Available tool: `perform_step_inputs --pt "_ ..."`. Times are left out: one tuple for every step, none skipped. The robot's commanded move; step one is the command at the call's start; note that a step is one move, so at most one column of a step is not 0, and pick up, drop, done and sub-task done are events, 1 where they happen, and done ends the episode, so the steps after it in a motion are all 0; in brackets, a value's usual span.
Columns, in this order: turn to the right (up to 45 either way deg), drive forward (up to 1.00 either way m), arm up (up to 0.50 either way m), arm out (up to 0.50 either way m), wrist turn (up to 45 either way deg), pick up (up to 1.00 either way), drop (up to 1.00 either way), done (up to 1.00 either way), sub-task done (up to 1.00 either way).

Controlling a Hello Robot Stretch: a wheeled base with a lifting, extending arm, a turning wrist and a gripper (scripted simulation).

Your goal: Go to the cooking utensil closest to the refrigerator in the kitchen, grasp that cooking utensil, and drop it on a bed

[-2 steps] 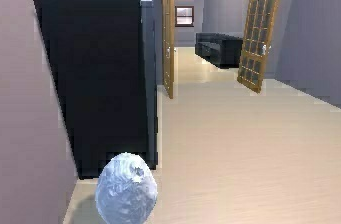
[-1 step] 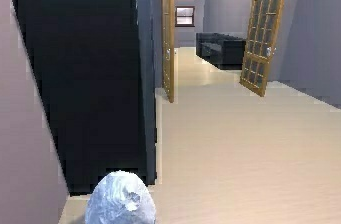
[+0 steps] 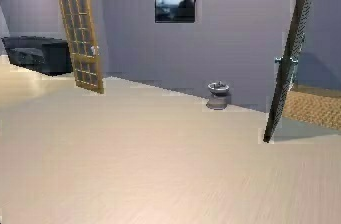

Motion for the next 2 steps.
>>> perform_step_inputs --pt "45.0 0.0 0.0 0.0 0.0 0.0 0.0 0.0 0.0" --pt "0.0 0.0 0.5 0.0 0.0 0.0 0.0 0.0 0.0"
